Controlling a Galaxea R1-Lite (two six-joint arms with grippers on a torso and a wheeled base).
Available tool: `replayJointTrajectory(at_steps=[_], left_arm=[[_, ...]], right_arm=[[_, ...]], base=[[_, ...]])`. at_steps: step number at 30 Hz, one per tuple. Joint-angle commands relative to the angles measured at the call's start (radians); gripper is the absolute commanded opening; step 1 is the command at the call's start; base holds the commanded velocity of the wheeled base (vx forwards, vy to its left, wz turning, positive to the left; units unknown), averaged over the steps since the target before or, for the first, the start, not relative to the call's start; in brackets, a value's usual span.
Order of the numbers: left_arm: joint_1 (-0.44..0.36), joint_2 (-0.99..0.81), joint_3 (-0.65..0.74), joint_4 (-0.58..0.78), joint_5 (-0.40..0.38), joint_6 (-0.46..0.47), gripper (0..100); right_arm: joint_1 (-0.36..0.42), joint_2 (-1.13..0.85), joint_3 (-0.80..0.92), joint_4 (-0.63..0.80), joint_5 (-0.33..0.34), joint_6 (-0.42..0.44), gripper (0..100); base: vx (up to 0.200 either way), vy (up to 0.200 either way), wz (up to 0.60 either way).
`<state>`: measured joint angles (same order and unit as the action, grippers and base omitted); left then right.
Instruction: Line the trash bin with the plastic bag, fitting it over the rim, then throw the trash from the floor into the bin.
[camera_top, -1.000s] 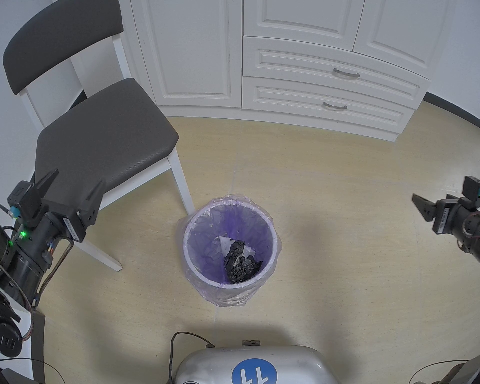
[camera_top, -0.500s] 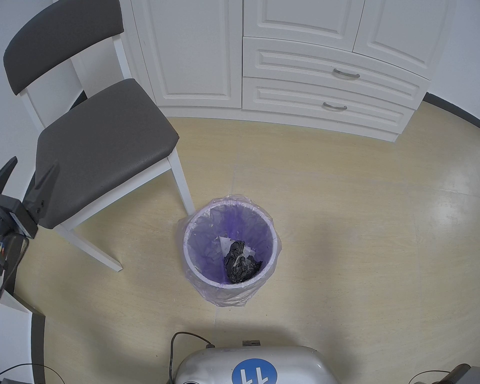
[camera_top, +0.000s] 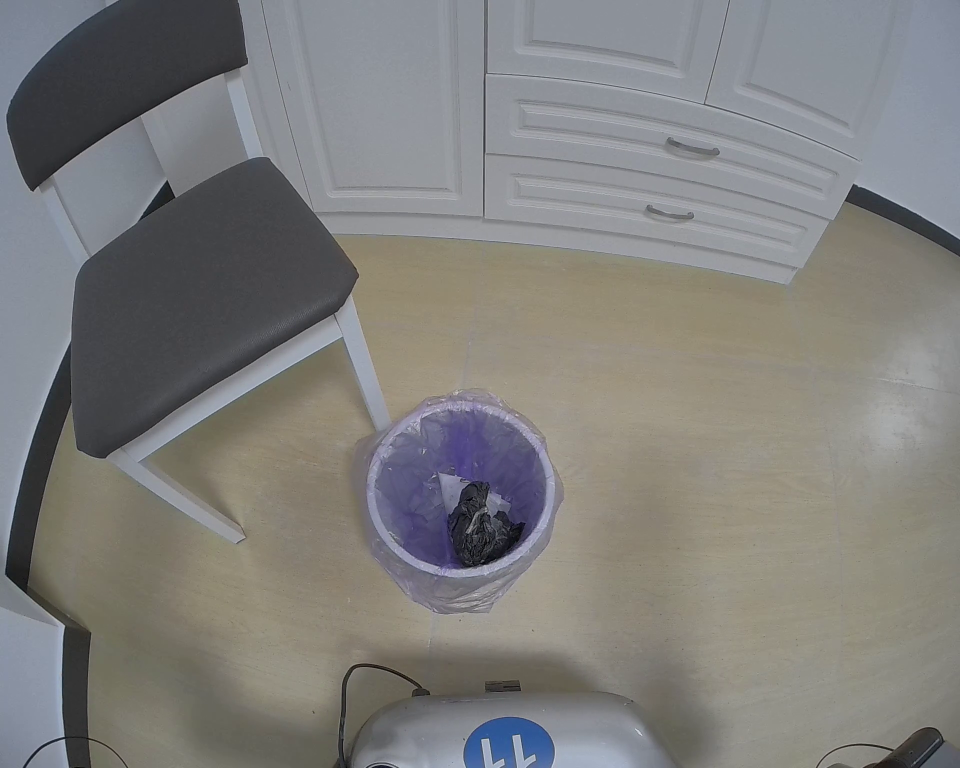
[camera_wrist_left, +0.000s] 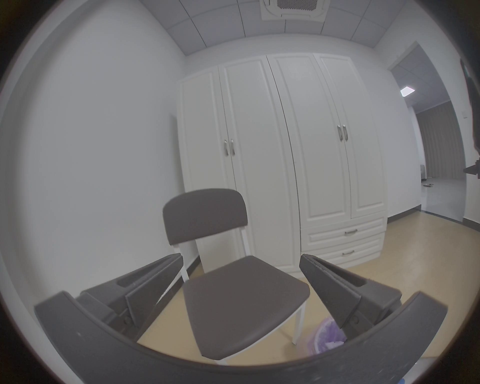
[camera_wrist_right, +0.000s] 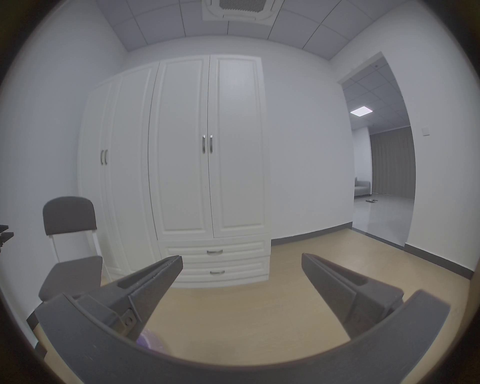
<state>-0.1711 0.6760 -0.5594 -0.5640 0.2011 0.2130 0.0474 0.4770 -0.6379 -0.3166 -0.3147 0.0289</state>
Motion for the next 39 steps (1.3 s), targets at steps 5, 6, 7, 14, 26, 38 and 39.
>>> replayJointTrajectory(at_steps=[5,6,7,14,26,38,39], left_arm=[[0.068,-0.236,-0.031,0.087,0.003,0.046,100],[0.076,-0.266,-0.034,0.101,0.001,0.062,100],[0.081,-0.285,-0.034,0.108,0.001,0.068,100],[0.119,-0.469,-0.079,0.285,-0.032,0.071,100],[0.165,-0.673,-0.037,0.483,-0.034,-0.010,100],[0.168,-0.676,0.384,0.257,-0.005,-0.118,100],[0.168,-0.674,0.449,0.200,-0.009,-0.121,100]], right_arm=[[-0.020,-0.239,0.037,0.007,-0.004,0.003,100],[-0.023,-0.270,0.043,0.007,-0.006,0.002,100],[-0.024,-0.290,0.047,0.007,-0.007,0.002,100],[-0.038,-0.463,0.093,0.068,0.000,0.002,100],[-0.044,-0.477,0.126,0.025,-0.070,0.154,100],[-0.047,-0.477,0.264,-0.194,-0.070,0.071,100],[-0.046,-0.477,0.290,-0.256,-0.069,0.031,100]], base=[[0.000,0.000,0.00],[0.000,0.000,0.00],[0.000,0.000,0.00],[0.000,0.000,0.00],[0.000,0.000,0.00],[0.000,0.000,0.00],[0.000,0.000,0.00]])
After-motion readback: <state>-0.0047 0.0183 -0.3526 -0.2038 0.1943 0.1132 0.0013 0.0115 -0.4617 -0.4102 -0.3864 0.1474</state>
